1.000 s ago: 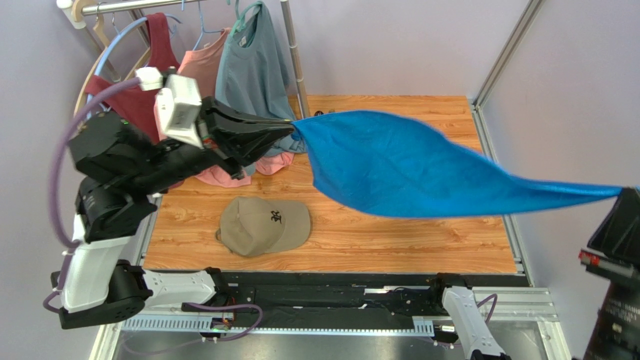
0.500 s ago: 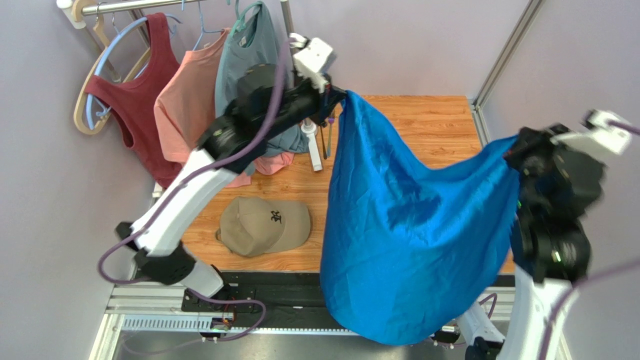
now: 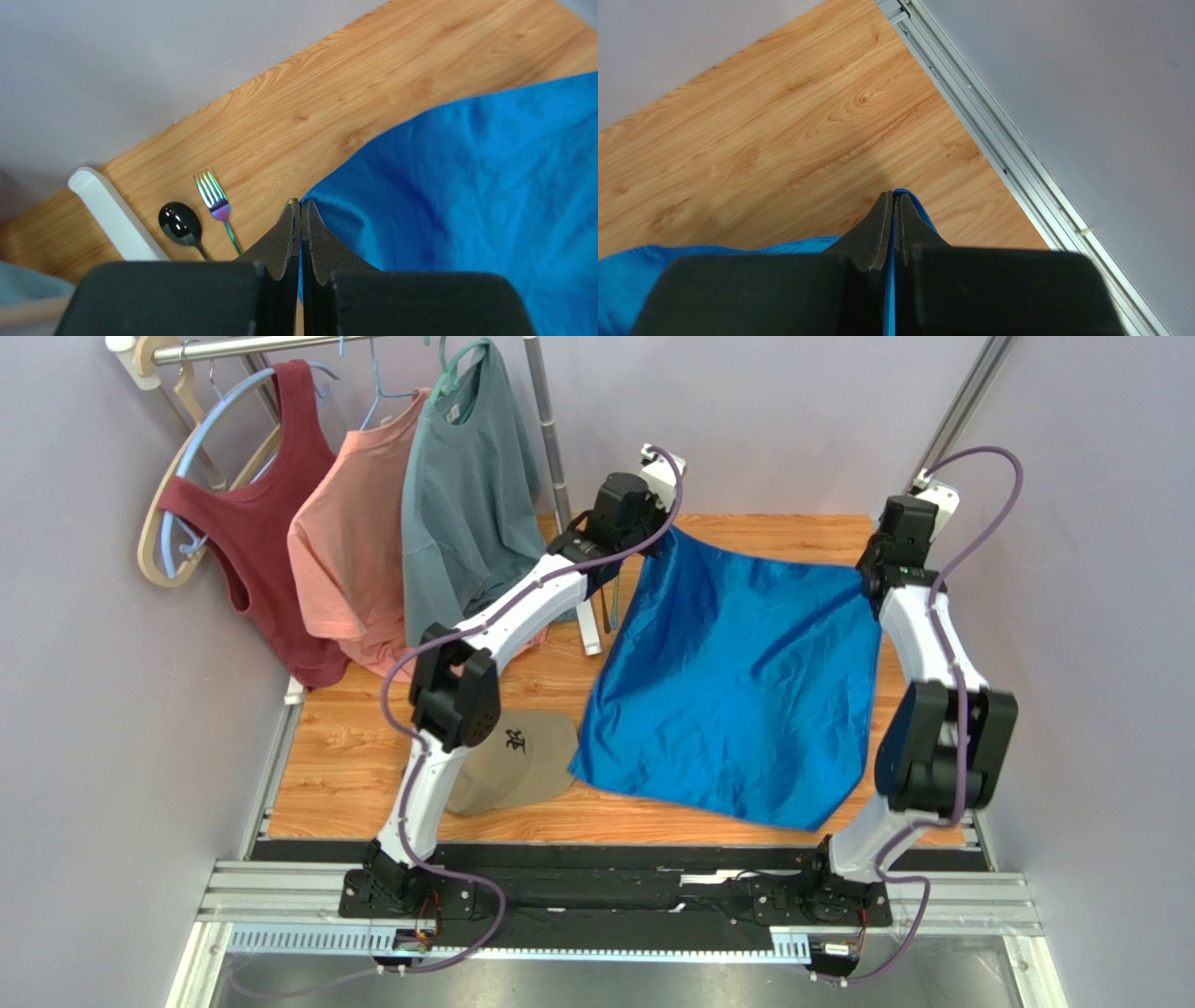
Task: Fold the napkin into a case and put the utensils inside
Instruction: Flatten out the crumpled napkin at the center of the board.
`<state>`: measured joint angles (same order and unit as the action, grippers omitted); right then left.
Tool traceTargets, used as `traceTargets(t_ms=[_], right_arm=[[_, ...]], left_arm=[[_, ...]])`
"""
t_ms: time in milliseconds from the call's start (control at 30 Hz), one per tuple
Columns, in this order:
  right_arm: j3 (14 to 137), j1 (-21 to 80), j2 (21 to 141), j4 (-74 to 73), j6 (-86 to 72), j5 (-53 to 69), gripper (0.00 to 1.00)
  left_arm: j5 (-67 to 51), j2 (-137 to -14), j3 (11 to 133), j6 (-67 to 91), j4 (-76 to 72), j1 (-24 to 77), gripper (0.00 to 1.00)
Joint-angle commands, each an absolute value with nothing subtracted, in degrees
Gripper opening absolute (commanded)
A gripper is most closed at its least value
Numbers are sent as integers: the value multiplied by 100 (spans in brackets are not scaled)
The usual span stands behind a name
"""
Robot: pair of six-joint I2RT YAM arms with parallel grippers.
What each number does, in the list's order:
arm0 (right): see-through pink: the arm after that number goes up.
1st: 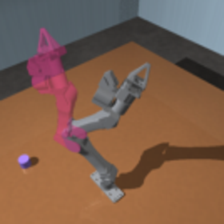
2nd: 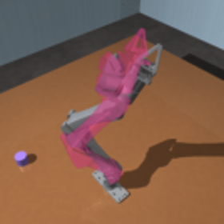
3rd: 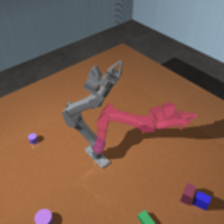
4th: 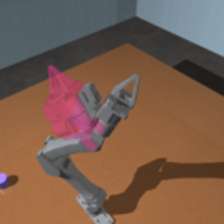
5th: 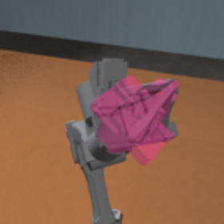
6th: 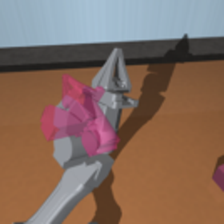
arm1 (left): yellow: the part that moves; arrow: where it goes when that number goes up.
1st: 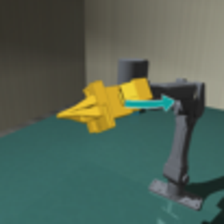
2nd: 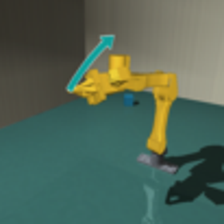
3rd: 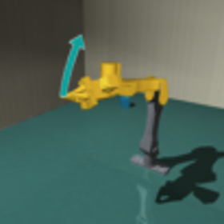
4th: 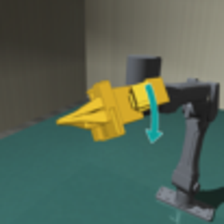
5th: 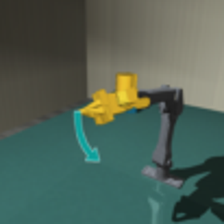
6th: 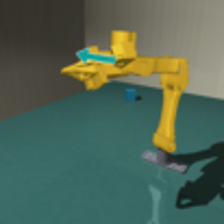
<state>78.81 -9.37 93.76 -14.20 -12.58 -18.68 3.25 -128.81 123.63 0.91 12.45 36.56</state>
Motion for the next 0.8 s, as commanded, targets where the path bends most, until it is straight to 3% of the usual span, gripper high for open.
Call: traceTargets(t_ms=[0, 300, 567, 767], right_arm=[[8779, -1090, 10194, -519, -967, -1697, 0], [9079, -1265, 10925, -475, -984, -1494, 0], [8772, -1432, 10670, -668, -1186, -1205, 0], [8798, -1450, 10881, -756, -1283, -871, 0]], left_arm=[[342, -13429, 13033, -96, 195, 3533, 0], [396, -14036, 13087, -133, -562, 3454, 0], [97, -13799, 12517, -123, -615, 3454, 0], [606, -13579, 12182, -105, -606, 3437, 0]])
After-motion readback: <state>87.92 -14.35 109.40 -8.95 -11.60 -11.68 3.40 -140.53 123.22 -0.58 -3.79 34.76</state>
